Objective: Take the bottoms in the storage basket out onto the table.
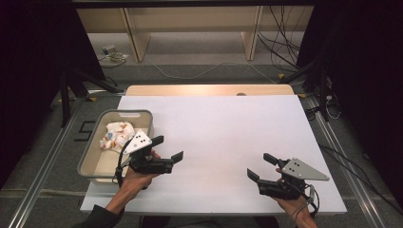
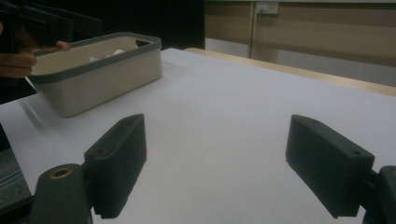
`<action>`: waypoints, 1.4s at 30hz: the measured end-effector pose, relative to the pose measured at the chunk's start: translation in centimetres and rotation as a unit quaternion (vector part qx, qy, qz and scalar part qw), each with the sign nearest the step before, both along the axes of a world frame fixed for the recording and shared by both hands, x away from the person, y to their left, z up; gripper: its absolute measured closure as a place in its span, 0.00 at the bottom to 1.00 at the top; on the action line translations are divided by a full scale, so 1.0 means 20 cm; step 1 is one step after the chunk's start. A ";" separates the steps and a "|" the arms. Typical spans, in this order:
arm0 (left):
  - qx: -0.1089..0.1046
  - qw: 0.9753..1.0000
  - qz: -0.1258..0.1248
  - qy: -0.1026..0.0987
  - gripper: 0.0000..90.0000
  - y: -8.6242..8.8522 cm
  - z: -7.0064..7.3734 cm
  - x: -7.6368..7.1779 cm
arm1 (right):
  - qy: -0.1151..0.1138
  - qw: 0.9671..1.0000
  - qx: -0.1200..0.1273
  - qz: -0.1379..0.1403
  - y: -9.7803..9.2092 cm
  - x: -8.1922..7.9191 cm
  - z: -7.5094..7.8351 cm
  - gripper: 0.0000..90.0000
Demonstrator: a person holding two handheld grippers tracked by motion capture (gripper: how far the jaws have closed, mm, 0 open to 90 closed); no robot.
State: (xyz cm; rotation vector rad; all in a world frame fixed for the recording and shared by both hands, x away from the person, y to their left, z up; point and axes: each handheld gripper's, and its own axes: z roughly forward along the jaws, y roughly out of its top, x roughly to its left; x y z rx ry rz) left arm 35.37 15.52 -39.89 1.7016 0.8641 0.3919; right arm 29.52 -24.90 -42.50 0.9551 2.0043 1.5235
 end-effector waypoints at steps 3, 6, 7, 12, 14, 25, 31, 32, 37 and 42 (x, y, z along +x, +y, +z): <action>-0.003 1.000 0.004 0.002 0.05 0.00 0.02 0.03 | 0.000 1.000 0.000 0.001 0.00 0.00 0.00 0.24; -0.003 1.000 0.008 0.005 0.05 -0.01 0.03 0.05 | 0.001 1.000 0.002 0.000 0.00 0.00 0.00 0.24; 0.000 1.000 0.008 0.005 0.05 -0.02 0.04 0.06 | 0.001 1.000 0.003 0.001 0.00 0.00 0.00 0.24; 0.006 1.000 0.016 0.011 0.05 -0.03 0.04 0.10 | 0.001 1.000 0.004 0.003 0.00 0.00 0.00 0.24; 0.010 1.000 0.023 0.015 0.05 -0.03 0.04 0.13 | 0.001 1.000 0.005 0.004 0.00 0.00 0.00 0.24; 0.006 0.998 0.059 0.026 0.05 0.02 0.08 0.25 | 0.002 1.000 0.005 0.006 0.00 0.00 0.00 0.24; 0.012 0.997 0.064 0.029 0.05 0.04 0.08 0.28 | 0.003 1.000 0.005 0.005 0.00 0.00 0.00 0.24; 0.012 0.997 0.065 0.029 0.05 0.04 0.08 0.28 | 0.004 1.000 0.005 0.006 0.00 0.01 0.00 0.24; 0.010 0.997 0.071 0.029 0.05 0.06 0.09 0.31 | 0.006 1.000 0.006 0.006 0.00 0.00 -0.01 0.24; 0.018 0.997 0.074 0.027 0.05 0.11 0.10 0.35 | 0.005 1.000 0.007 0.009 0.00 0.01 -0.01 0.24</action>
